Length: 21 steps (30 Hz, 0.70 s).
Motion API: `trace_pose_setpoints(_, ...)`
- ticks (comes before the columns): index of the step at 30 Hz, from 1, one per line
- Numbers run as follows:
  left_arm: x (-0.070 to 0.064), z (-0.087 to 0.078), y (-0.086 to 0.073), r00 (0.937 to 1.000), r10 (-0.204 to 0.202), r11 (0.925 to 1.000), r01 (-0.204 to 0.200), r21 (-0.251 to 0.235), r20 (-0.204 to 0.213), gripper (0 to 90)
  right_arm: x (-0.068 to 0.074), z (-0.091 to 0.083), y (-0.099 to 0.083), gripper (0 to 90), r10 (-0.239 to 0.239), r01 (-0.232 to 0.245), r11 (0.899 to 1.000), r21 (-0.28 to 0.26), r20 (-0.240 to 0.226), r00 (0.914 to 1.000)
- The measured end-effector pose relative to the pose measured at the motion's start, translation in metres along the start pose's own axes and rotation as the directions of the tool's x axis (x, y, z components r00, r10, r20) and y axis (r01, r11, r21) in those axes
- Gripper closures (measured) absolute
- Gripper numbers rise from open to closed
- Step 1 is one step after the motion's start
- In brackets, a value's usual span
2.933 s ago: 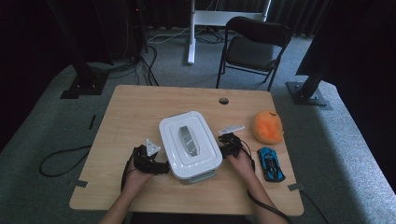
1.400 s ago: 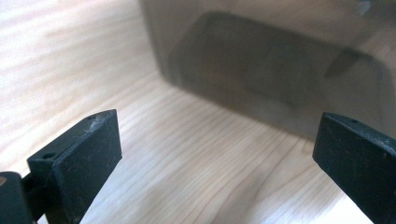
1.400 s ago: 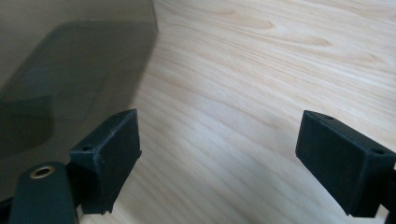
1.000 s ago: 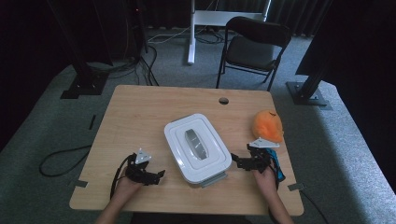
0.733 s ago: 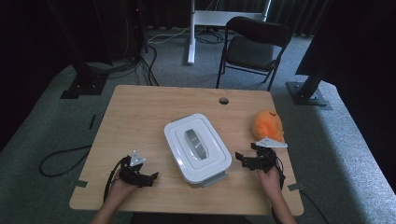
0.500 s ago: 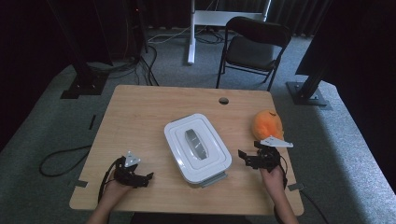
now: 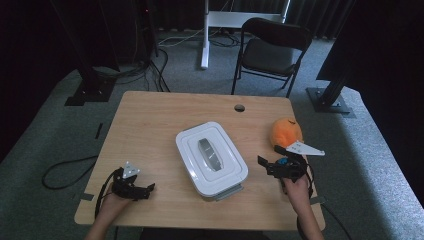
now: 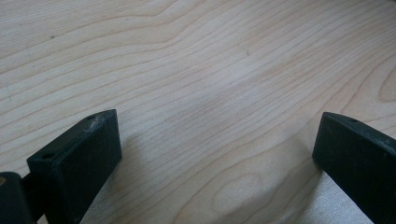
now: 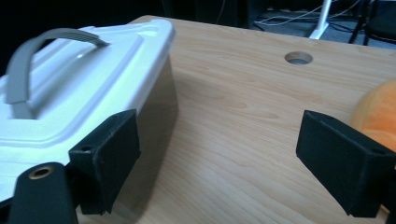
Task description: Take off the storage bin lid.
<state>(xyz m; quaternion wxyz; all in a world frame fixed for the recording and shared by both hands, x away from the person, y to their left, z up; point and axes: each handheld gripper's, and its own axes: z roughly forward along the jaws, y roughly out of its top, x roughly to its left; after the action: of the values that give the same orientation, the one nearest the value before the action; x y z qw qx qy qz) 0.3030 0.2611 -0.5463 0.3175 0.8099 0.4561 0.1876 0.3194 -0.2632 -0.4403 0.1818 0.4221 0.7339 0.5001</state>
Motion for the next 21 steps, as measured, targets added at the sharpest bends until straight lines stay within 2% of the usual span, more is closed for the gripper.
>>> trace_pose_setpoints(2, 0.0, 0.0, 0.0, 1.0, -0.001, 1.0, 0.001, -0.001, 0.0, 1.6, 0.003, -0.001, 0.004, 12.9, 0.004, -0.004, 1.0, 0.009, -0.013, 0.9999)
trace_pose_setpoints(3, 0.0, 0.0, 0.0, 1.0, -0.001, 1.0, 0.001, -0.001, 0.0, 1.5, 0.006, 0.0, 0.007, 12.9, 0.005, -0.003, 0.999, 0.034, -0.06, 0.9982)
trace_pose_setpoints(5, 0.0, 0.0, 0.0, 1.0, -0.002, 1.0, 0.002, -0.001, 0.0, 1.5, 0.008, 0.0, 0.008, 12.8, 0.001, 0.001, 0.999, 0.044, -0.064, 0.998)
trace_pose_setpoints(6, 0.0, 0.0, 0.0, 1.0, -0.002, 1.0, 0.002, -0.001, 0.0, 1.6, 0.01, 0.001, 0.009, 12.3, -0.002, 0.006, 0.999, 0.051, -0.081, 0.9967)
trace_pose_setpoints(16, 0.0, 0.0, 0.0, 1.0, -0.004, 1.0, 0.004, -0.001, -0.002, 1.6, 0.027, 0.006, 0.019, 11.8, -0.052, 0.06, 0.997, 0.054, -0.137, 0.9893)
trace_pose_setpoints(21, 0.0, 0.0, 0.0, 1.0, -0.005, 1.0, 0.005, -0.002, -0.002, 1.6, 0.035, 0.008, 0.025, 11.8, -0.058, 0.065, 0.997, 0.046, -0.14, 0.9885)
